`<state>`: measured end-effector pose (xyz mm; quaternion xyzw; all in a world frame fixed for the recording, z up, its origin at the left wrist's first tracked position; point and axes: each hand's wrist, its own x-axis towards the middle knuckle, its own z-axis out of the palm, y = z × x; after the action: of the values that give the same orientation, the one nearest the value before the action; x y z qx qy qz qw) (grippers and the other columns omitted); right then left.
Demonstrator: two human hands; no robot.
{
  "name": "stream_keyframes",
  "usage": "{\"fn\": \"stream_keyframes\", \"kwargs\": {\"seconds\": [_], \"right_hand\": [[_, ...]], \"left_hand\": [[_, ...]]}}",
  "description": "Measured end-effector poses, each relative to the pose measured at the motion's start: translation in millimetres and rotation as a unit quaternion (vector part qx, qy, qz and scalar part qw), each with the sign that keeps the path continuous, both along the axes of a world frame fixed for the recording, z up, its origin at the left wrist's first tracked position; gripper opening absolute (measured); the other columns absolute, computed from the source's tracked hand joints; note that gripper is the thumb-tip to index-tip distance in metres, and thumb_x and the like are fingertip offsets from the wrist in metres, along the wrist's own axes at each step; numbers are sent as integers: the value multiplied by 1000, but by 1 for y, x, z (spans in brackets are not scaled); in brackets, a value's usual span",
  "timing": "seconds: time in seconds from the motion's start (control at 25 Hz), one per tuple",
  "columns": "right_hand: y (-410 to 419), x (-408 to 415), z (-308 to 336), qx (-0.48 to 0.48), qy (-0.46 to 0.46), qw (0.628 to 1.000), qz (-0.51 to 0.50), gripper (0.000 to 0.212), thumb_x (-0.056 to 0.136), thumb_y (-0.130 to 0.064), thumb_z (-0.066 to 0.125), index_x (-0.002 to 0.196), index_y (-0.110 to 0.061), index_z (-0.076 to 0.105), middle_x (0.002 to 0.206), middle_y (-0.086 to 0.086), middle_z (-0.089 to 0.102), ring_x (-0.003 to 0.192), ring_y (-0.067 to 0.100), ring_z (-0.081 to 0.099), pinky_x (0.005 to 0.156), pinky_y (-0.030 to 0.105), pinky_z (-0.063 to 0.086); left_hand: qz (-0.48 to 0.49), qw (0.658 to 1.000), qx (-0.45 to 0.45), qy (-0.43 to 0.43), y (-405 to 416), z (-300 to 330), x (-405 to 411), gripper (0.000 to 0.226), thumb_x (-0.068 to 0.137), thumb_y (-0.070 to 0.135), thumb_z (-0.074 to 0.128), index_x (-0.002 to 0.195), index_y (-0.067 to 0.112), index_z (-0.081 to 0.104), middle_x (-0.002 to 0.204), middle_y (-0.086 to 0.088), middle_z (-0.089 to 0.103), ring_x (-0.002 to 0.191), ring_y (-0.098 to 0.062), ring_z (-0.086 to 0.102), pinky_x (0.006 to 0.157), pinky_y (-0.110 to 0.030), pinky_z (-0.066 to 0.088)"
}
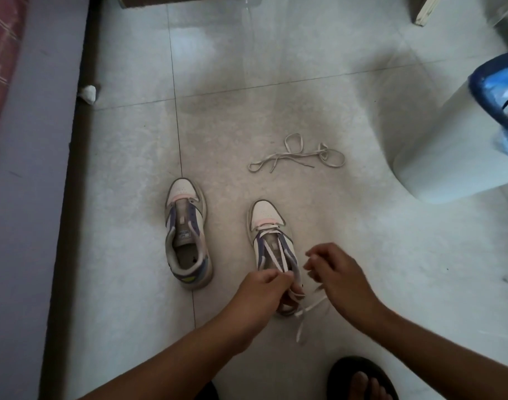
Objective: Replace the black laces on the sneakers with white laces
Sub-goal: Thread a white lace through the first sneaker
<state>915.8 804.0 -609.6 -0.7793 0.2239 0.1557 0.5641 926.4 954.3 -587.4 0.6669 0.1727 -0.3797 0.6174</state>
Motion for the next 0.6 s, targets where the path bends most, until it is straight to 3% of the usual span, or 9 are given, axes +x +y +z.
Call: {"fn": "stream_keyframes", "kwargs": {"seconds": [0.04, 0.12, 0.2, 0.36, 0.48, 0.6], "right_hand": [[0, 10, -6, 85, 104, 990, 36, 21, 96, -24, 50, 81, -17, 63, 65, -3, 64, 66, 17, 59, 66, 32, 48], [5, 20, -12, 284, 256, 921, 69, 36, 95, -39, 45, 83, -10, 62, 51, 2, 54, 51, 16, 48, 58, 28, 43], [9, 23, -17, 380, 289, 877, 46, 43, 92, -47, 44, 84, -9, 64, 51, 6, 52, 43, 16, 46, 50, 25, 43], [-3, 26, -24, 358, 262, 896, -5, 34, 87, -41, 51, 73, -11, 61, 68, 10, 64, 61, 20, 62, 66, 30, 51], [-29, 34, -22, 295, 211, 931, -50, 33, 94, -29, 47, 68, -11, 56, 52, 7, 55, 59, 22, 56, 69, 32, 49], [-62, 47, -10, 271, 150, 947, -84, 30, 92, -24, 49, 68, -8, 53, 44, 6, 44, 52, 19, 51, 73, 33, 49]], "left_hand": [[-7, 1000, -25, 3, -2, 2, -3, 36, 96, 21, 48, 66, 16, 67, 78, -8, 71, 75, -17, 65, 79, -28, 52], [-27, 997, -69, 19, -3, 5, -6, 40, 96, 22, 48, 60, 19, 66, 79, -11, 69, 79, -23, 61, 81, -33, 49], [-30, 996, -81, 34, 0, 5, -7, 42, 95, 25, 48, 57, 21, 65, 77, -8, 65, 81, -24, 57, 78, -33, 45], [-30, 999, -22, -8, 23, 0, -2, 41, 94, 30, 47, 57, 25, 66, 75, 9, 68, 84, -8, 59, 82, -27, 45], [68, 997, -26, -31, 49, 0, 12, 47, 94, 20, 45, 51, 21, 65, 78, -1, 72, 87, -14, 65, 83, -28, 48], [203, 976, -75, -24, 79, 3, 35, 47, 95, 18, 43, 52, 15, 62, 64, -8, 65, 73, -22, 67, 66, -25, 53]]}}
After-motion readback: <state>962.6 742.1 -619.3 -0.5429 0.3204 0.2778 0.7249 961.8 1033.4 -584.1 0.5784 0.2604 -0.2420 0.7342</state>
